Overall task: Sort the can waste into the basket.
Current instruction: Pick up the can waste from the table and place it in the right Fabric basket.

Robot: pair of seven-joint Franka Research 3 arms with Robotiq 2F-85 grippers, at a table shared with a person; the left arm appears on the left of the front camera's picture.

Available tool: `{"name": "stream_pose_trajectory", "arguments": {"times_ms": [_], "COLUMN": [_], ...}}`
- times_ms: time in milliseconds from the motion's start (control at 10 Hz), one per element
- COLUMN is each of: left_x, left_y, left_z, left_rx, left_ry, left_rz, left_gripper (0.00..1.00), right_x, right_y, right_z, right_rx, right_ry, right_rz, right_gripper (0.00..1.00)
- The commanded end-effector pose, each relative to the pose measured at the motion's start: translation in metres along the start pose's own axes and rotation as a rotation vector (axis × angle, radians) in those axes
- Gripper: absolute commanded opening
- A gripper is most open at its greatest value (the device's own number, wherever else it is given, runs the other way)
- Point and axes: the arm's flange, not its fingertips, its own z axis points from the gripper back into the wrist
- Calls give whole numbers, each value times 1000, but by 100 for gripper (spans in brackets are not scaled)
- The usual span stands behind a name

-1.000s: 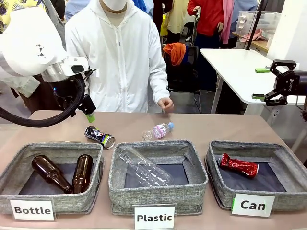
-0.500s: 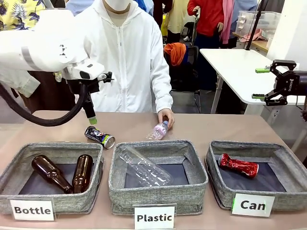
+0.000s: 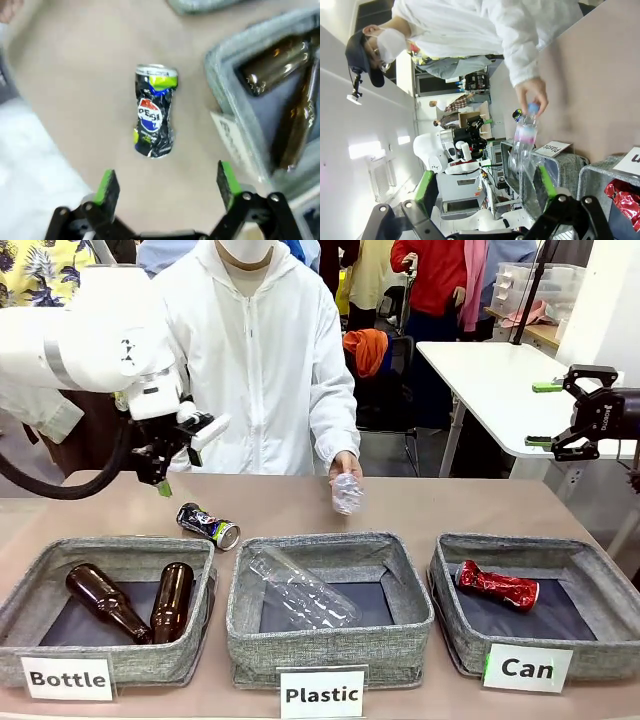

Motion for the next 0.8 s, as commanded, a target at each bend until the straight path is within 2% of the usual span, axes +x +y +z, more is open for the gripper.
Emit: {"name": "stream_pose_trajectory", "arguments": {"times_ms": [0,100,200,300,400,500,600,700], "left_x": [-19,-32,-6,-6,-7,2,-1,-5], "left_y": [-25,-24,-4,-4,-5,-1,4,7], "left_z": [5,13,3,3,8,-2,-10,-16], "left_rx": [167,106,44,44,112,109,92,85], "left_ry": [-247,-466,-14,-14,-106,-26,-56,-75], "left_rz": [-605,-490,-146,-146,-257,-280,-338,-343], "left_gripper": [100,100,100,100,100,100,100,100], "right_x": [2,2,2,2,2,2,2,2], "right_y": [3,3,3,3,3,3,3,3], "right_z": [1,1,1,1,1,1,1,1], "right_rx": [-1,-1,-1,-1,-1,-1,-1,-1], "right_ry": [9,9,9,9,9,9,9,9], "right_rz": [0,0,0,0,0,0,0,0], "right_gripper": [100,100,100,100,100,100,100,100]}}
